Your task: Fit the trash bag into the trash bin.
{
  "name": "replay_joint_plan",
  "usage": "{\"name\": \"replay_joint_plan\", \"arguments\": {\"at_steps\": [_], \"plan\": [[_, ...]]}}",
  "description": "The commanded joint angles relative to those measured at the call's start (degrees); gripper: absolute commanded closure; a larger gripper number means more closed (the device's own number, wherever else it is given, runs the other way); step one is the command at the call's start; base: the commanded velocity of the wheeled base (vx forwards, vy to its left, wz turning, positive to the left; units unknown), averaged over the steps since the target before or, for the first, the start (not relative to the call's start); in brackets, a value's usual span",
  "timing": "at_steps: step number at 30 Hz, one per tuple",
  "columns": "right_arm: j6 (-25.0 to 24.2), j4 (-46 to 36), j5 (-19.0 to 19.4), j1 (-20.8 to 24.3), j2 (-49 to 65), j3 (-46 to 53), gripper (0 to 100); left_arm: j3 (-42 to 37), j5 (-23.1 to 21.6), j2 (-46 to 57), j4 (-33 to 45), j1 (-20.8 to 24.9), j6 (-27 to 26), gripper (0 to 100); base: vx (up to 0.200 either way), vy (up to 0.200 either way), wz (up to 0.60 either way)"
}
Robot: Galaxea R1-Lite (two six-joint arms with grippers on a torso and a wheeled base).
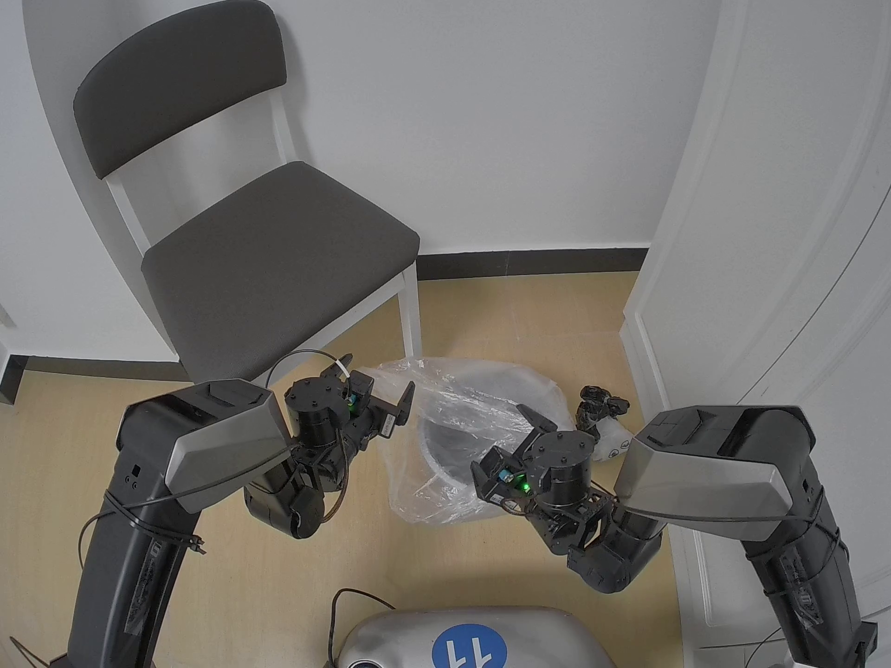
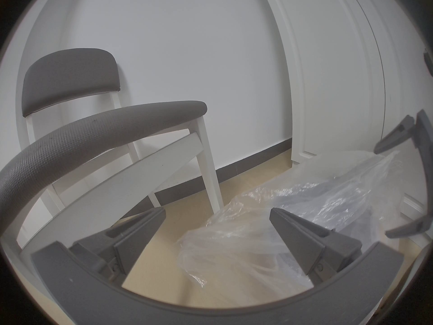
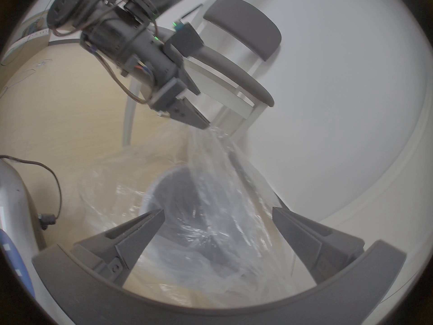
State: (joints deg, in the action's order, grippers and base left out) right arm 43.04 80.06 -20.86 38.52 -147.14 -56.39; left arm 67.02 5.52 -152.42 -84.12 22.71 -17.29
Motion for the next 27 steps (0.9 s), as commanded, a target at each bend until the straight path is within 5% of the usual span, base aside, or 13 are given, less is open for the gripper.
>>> {"name": "replay_joint_plan", "arguments": {"at_steps": [1,12,13,21,27], "plan": [[1.16,-0.43,0.03,-2.58,-0.96,-2.58,0,-0.05,0.01,0.28,-0.35,-0.04,-0.03,0,0.000,0.000,0.00],[1.69,-2.10,0.64,-7.32,-4.38,-8.56,0,-0.58,-0.07,0.54,-0.88,-0.04,-0.03,0,0.000,0.000,0.00],[1.69,-2.18,0.64,-7.41,-4.30,-8.73,100,-0.58,-0.07,0.54,-0.88,-0.12,-0.03,0,0.000,0.000,0.00],[0.81,-2.10,0.82,-6.88,0.36,-7.68,100,-0.49,-0.07,0.54,-0.96,-0.21,-0.03,0,0.000,0.000,0.00],[-0.07,-5.88,0.82,-10.84,1.42,-12.78,100,-0.23,-0.07,0.98,-1.05,-0.30,-0.03,0,0.000,0.000,0.00]]}}
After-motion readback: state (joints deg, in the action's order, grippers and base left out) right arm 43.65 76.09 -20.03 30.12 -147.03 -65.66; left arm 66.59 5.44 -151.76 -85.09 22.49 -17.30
